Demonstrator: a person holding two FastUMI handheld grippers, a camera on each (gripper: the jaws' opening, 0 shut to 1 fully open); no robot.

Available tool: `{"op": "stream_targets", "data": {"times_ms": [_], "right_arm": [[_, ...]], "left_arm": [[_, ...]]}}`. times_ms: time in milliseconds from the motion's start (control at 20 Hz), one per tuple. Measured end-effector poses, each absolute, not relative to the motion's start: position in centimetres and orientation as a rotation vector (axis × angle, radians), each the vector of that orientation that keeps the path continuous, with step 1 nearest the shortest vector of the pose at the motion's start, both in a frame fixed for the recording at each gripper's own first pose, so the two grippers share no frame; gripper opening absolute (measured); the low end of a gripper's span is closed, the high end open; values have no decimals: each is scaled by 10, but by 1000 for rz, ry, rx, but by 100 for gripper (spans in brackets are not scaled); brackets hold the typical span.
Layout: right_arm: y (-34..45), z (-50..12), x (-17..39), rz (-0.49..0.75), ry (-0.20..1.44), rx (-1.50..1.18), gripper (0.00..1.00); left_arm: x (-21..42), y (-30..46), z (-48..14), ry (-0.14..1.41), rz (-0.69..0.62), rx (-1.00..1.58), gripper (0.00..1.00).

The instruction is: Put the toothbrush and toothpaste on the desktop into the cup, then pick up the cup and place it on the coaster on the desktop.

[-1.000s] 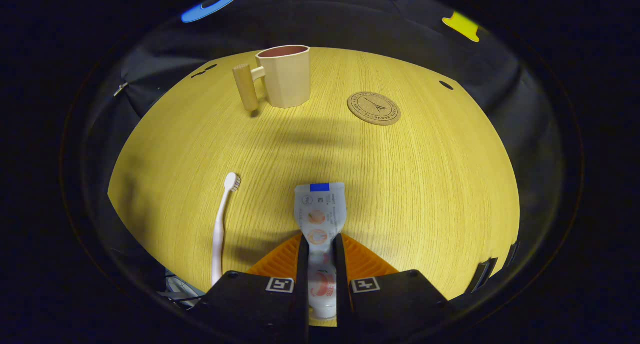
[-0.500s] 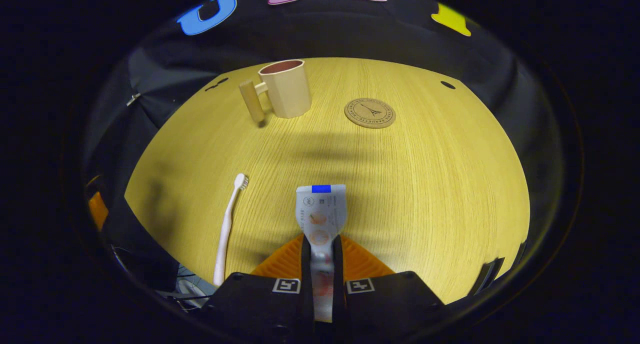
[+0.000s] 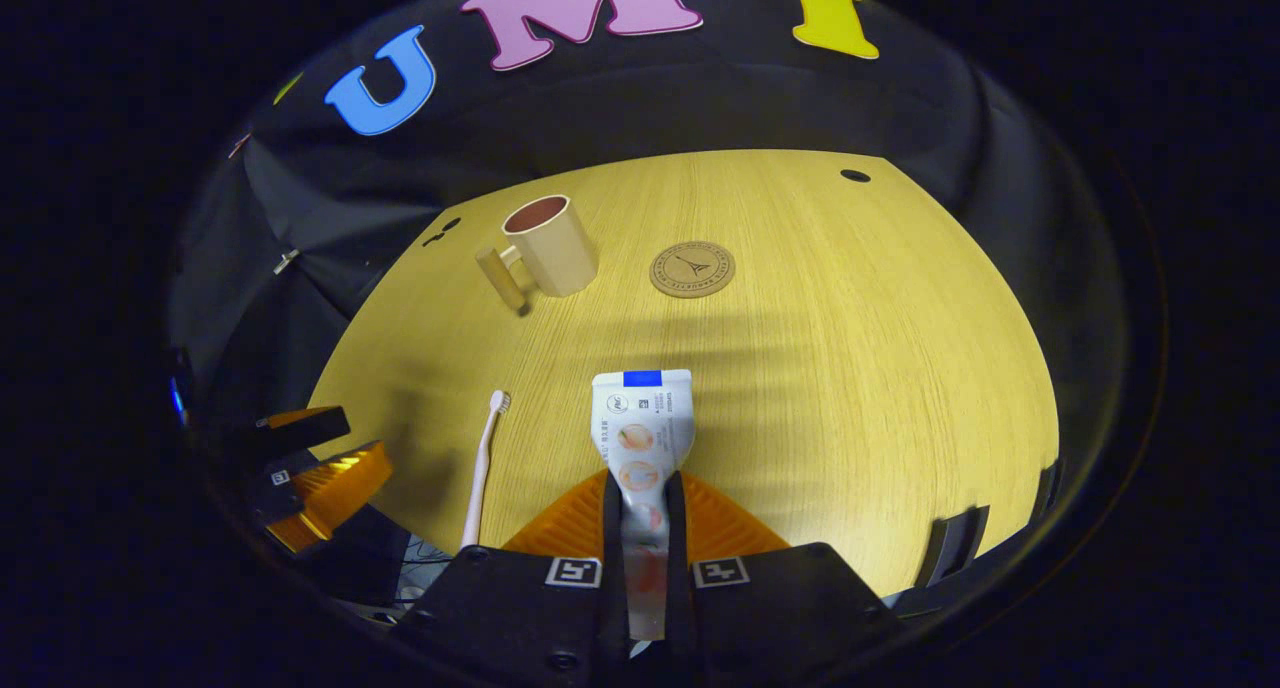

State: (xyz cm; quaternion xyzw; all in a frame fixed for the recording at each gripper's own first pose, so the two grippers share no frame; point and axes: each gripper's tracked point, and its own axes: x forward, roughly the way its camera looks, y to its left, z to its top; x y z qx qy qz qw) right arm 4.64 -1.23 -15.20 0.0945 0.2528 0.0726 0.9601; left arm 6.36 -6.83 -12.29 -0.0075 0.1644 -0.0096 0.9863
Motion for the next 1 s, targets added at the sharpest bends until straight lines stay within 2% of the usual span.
{"op": "stream_targets", "data": {"times_ms": [500, 650, 900, 1000], "right_arm": [[-71, -141, 43, 113, 494, 169, 18], [-84, -139, 47, 108, 497, 175, 18], [-99, -137, 58, 113, 504, 170, 18], [-104, -136, 61, 115, 505, 171, 18]], "left_arm": [[119, -85, -165, 486, -6, -50, 93], [132, -85, -174, 521, 13, -47, 87], [141, -88, -187, 579, 44, -58, 85], [141, -90, -186, 578, 45, -64, 81]]}}
